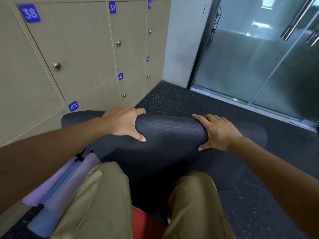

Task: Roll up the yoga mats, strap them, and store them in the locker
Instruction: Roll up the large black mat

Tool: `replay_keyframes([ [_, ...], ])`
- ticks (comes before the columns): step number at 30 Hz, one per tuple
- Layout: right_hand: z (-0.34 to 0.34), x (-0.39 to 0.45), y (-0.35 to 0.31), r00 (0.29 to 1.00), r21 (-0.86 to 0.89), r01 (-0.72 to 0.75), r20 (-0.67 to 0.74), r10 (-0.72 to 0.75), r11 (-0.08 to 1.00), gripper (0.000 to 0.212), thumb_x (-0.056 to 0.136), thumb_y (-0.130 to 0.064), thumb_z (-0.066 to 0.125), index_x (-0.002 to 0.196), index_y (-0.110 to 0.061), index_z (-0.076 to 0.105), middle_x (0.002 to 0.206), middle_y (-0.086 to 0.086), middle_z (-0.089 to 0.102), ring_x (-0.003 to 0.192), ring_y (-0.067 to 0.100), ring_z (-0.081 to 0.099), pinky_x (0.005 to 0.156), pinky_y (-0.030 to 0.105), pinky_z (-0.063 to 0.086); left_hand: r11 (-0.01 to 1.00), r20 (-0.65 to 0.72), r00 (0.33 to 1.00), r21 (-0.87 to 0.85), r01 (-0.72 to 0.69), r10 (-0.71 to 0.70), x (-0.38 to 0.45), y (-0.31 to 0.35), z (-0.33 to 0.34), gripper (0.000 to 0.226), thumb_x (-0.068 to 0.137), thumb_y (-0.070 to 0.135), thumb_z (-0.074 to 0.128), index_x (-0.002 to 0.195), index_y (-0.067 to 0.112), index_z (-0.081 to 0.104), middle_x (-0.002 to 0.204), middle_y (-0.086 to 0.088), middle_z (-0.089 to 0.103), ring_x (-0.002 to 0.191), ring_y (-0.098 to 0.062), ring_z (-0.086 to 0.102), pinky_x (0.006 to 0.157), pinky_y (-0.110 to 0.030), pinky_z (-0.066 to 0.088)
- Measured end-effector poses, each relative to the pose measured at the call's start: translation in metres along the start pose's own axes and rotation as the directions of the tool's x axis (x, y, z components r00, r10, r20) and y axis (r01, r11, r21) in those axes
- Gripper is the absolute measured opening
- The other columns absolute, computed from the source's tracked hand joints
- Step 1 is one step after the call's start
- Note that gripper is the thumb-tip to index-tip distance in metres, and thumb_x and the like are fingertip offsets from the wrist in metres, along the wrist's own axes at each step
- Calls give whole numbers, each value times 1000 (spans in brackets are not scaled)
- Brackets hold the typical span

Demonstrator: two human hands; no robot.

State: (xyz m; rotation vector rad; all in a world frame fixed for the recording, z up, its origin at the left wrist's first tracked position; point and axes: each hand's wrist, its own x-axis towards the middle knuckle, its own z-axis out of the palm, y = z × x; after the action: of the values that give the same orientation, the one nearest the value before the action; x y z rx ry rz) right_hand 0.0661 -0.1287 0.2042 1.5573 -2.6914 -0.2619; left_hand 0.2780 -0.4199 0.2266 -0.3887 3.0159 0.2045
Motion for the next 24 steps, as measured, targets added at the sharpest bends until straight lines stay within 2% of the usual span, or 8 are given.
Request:
replay_keyframes([
  [3, -38, -8, -2, 998, -38, -12, -70, 9, 999, 124, 59, -75, 80, 159, -34, 19, 139, 2, 51, 128, 29, 50, 108, 45, 40, 999, -64, 998, 30, 15, -13, -10, 3, -30, 76, 55, 84, 75, 116, 46, 49, 96, 18, 63, 88, -19, 61, 75, -35, 51],
  [8, -104, -40, -8, 978, -148, -25, -207, -6, 989, 118, 59, -76, 78, 155, -29, 29, 137, 5, 55, 123, 31, 54, 103, 45, 42, 997, -192, 981, 75, -7, 21, -45, 8, -78, 72, 54, 89, 68, 106, 43, 50, 89, 18, 64, 83, -16, 63, 74, -38, 53],
  [14, -158, -97, -28, 931, -212, -50, -364, -31, 976, 114, 60, -76, 78, 152, -24, 35, 127, 8, 59, 111, 34, 58, 98, 47, 45, 986, -324, 940, 156, -59, 107, -98, 21, -123, 77, 53, 94, 64, 109, 44, 46, 97, 18, 67, 87, -19, 65, 71, -39, 52],
  [18, -181, -141, -48, 902, -227, -69, -430, -36, 971, 113, 61, -74, 78, 151, -22, 36, 126, 9, 59, 109, 35, 58, 95, 48, 46, 977, -362, 921, 201, -73, 143, -142, 36, -142, 74, 57, 91, 67, 107, 42, 44, 100, 19, 65, 89, -19, 63, 65, -36, 44],
  [24, -171, -207, -86, 877, -257, -82, -478, -53, 963, 111, 58, -70, 82, 148, -16, 45, 119, 10, 62, 100, 36, 61, 87, 47, 48, 972, -328, 933, 221, -76, 147, -209, 55, -130, 74, 57, 93, 63, 107, 42, 44, 97, 21, 61, 90, -15, 64, 65, -35, 44],
])
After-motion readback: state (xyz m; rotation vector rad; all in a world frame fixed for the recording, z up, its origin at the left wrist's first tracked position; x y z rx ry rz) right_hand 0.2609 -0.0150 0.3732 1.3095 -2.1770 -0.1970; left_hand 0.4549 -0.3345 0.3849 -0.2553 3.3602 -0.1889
